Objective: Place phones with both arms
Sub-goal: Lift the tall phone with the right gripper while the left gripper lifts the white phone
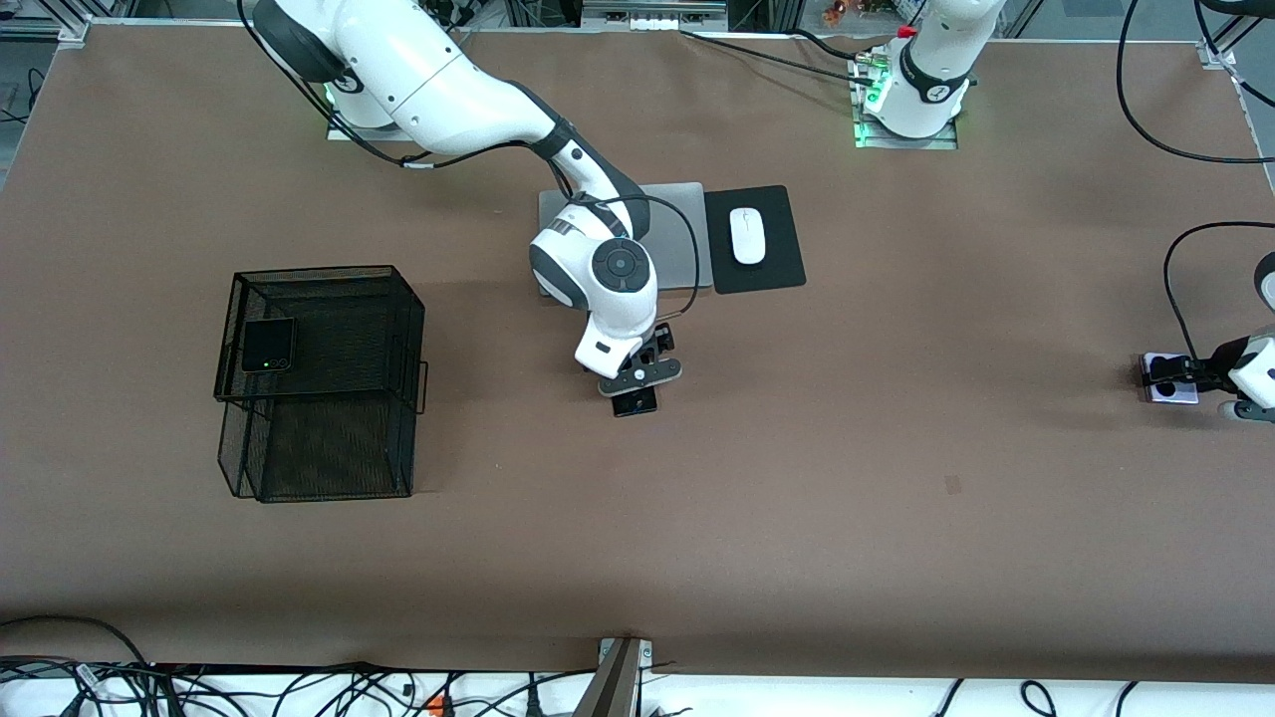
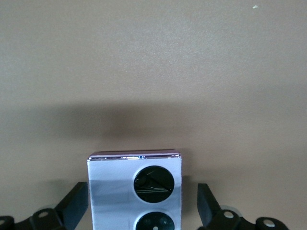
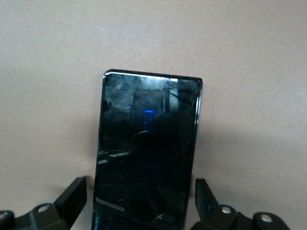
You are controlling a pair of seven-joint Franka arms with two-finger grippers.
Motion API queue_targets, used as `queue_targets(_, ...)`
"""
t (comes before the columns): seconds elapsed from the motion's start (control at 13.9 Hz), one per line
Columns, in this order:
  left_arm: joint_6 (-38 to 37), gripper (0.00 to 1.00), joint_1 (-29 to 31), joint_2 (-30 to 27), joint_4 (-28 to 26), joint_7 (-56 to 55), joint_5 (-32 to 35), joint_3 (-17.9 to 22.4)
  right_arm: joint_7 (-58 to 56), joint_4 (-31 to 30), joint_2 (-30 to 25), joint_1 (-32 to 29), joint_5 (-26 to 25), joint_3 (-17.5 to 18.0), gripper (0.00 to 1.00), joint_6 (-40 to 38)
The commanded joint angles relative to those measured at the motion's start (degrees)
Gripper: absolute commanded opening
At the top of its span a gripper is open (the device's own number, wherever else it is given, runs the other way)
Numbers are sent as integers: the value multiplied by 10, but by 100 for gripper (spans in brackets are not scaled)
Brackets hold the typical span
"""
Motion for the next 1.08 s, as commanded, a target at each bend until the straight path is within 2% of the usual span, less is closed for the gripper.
queue_targets(0.0, 5, 100, 7, 0, -5, 9, -11, -7, 25, -6, -2, -5, -5, 6, 100, 9)
queue_targets(0.07, 6, 100, 7, 2, -5, 8, -11, -6, 26, -6, -2, -7, -5, 5, 84, 9)
queue_targets(0.29, 23, 100, 11, 11, -4, 8, -10, -4, 31, -6, -2, -9, -5, 6, 17, 8)
queue_targets(0.36, 31, 100, 11, 12, -4, 9, -10, -3, 33, -6, -2, -9, -5, 5, 0, 8)
queue_targets(0.72, 34, 100, 13, 19, -3, 12, -9, -3, 33, -2, -8, -10, -3, 6, 0, 3)
queue_targets(0.79, 34, 90, 12, 19, -2, 13, -9, -3, 32, -2, -11, -13, -3, 6, 0, 0)
queue_targets(0.87, 32, 63, 11, 19, -1, 13, -9, -3, 32, 1, -13, -16, -3, 7, 0, -13)
queue_targets(0.94, 31, 41, 11, 18, -2, 12, -9, -3, 32, 6, -23, -17, -3, 12, 0, -38)
queue_targets(1.01, 30, 30, 10, 18, -2, 15, -9, -3, 32, 15, -28, -19, -3, 17, 0, -59)
